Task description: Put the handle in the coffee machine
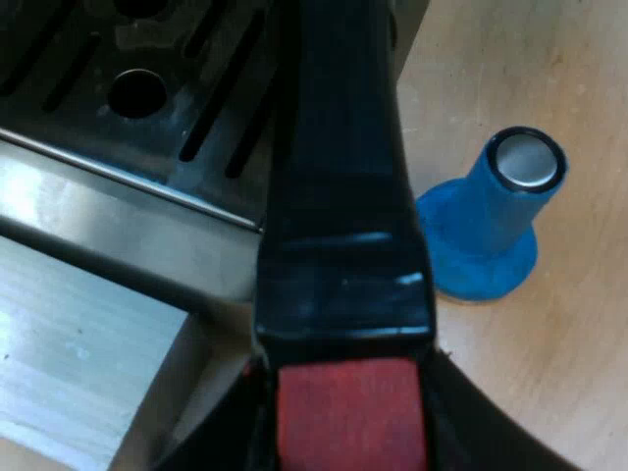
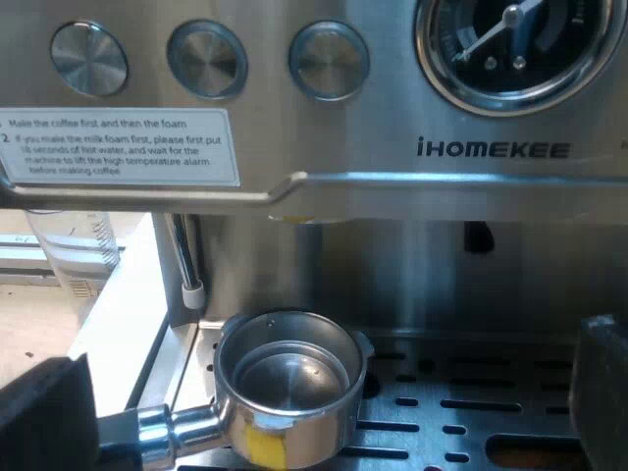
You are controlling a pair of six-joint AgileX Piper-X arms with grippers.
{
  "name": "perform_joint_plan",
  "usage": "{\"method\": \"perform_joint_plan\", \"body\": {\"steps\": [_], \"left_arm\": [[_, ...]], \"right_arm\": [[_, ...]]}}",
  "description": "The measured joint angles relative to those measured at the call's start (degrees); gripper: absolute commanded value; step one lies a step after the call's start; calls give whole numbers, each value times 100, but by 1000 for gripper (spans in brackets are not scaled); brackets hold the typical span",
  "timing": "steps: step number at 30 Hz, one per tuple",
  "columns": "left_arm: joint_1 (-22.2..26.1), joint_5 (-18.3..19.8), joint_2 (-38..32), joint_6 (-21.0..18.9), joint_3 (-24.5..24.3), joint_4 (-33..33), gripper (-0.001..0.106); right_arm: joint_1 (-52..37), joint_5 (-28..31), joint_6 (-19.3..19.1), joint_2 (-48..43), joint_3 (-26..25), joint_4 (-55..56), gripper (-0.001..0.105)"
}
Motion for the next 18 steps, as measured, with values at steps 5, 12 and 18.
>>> {"method": "perform_joint_plan", "body": {"steps": [5,12,18], "left_arm": [[0,207,158,9,-263,-19,0],[0,245,260,32,-506,-29,0],[0,278,468,28,-736,-41,0]], "right_arm": [[0,-143,13,0,0,0,98],[-8,-535,13,0,0,0,98],[-8,-35,13,461,0,-442,98]]}}
